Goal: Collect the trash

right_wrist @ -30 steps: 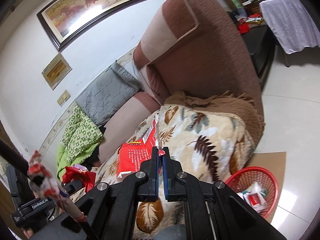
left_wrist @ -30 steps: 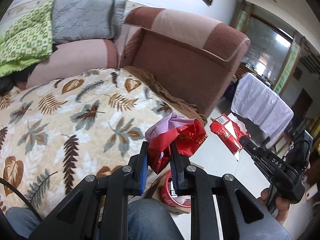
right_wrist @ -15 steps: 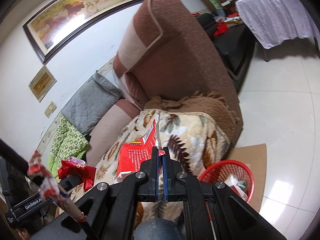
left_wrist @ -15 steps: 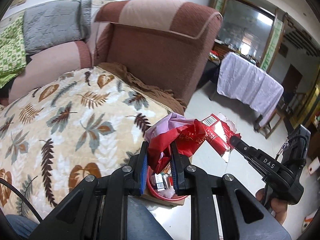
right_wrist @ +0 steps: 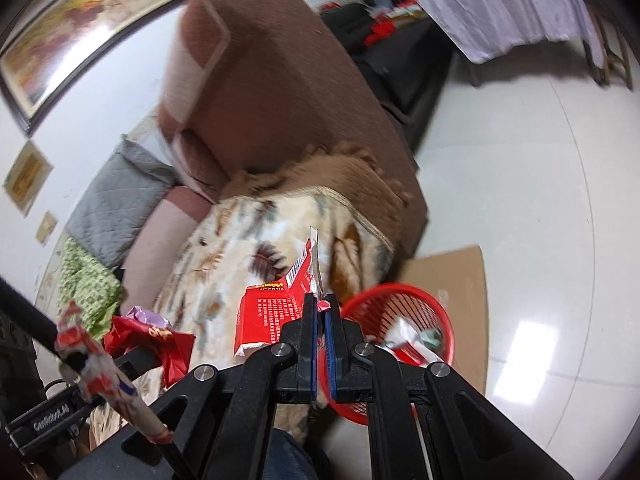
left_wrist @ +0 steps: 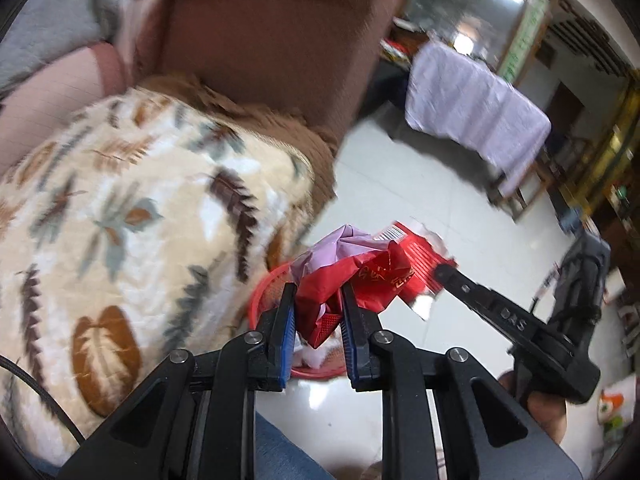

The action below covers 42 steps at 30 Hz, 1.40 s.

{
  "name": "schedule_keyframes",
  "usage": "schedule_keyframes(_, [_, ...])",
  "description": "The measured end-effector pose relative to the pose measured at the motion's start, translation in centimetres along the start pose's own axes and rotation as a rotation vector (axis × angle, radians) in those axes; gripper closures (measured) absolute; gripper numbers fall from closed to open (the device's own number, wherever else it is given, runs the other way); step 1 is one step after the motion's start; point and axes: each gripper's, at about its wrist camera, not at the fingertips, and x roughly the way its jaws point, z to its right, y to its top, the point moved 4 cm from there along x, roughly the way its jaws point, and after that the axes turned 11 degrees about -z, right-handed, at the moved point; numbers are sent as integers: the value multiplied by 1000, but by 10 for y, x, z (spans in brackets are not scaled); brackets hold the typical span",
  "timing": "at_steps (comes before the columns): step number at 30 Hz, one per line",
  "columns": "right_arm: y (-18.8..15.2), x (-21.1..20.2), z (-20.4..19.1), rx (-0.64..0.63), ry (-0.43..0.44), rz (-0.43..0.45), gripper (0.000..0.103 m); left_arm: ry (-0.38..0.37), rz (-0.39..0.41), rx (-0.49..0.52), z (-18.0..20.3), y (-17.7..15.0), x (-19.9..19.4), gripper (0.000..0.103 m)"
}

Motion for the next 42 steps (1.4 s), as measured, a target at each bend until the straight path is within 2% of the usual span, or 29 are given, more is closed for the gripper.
schedule_keyframes(5, [0, 18, 23, 72, -28, -26, 99, -3, -130, 11, -5, -2, 53, 83])
schedule_keyframes(10, [1, 30, 28, 90, -32, -43, 96, 10, -174, 8, -6, -5, 76, 83])
schedule_keyframes(11, [1, 34, 29, 91, -29, -52, 95, 10, -178, 7, -8, -5, 80, 77])
schedule_keyframes(12, [1, 38, 31, 100, -25, -62, 89, 6, -187, 12, -8, -4, 83, 72])
schedule_keyframes(13, [1, 41, 32, 113, -23, -65, 73, -1, -205, 24, -8, -4, 88, 59])
schedule_keyframes(14, [1, 41, 36, 136, -21, -65, 64, 2, -211, 30, -8, -3, 90, 50])
schedule_keyframes(15, [1, 41, 37, 142, -17, -62, 57, 13, -203, 28, -11, -3, 89, 50])
schedule_keyframes(19, [0, 29, 30, 114, -22, -41, 57, 34, -157, 19, -15, -3, 73, 48])
schedule_keyframes(21, [-1, 23, 23, 92, -24, -40, 55, 67, -103, 14, -16, -5, 54, 44])
schedule_keyframes(23, [-5, 12, 12, 59, -36, -32, 49, 112, -53, 13, -16, -8, 36, 32])
schedule_keyframes(25, [-10, 4, 2, 32, -49, -29, 37, 148, 2, 7, -16, -14, 15, 29])
schedule_keyframes(26, [-15, -4, -5, 12, -54, -24, 37, 156, 20, 1, -17, -17, 6, 28])
schedule_keyframes(29, [-25, -24, -24, -35, -74, -5, 32, 167, 79, -19, -17, -27, -24, 26])
schedule_keyframes(31, [-30, -38, -35, -51, -85, 19, 24, 166, 111, -38, -16, -34, -43, 24])
schedule_keyframes(35, [-41, -63, -62, -116, -138, 68, 22, 170, 175, -50, -12, -46, -78, 17])
schedule_keyframes(38, [-50, -75, -76, -162, -187, 97, 19, 178, 214, -49, -7, -55, -97, 16])
schedule_keyframes(42, [-61, -83, -87, -202, -238, 116, 18, 154, 223, -59, -4, -62, -107, 15])
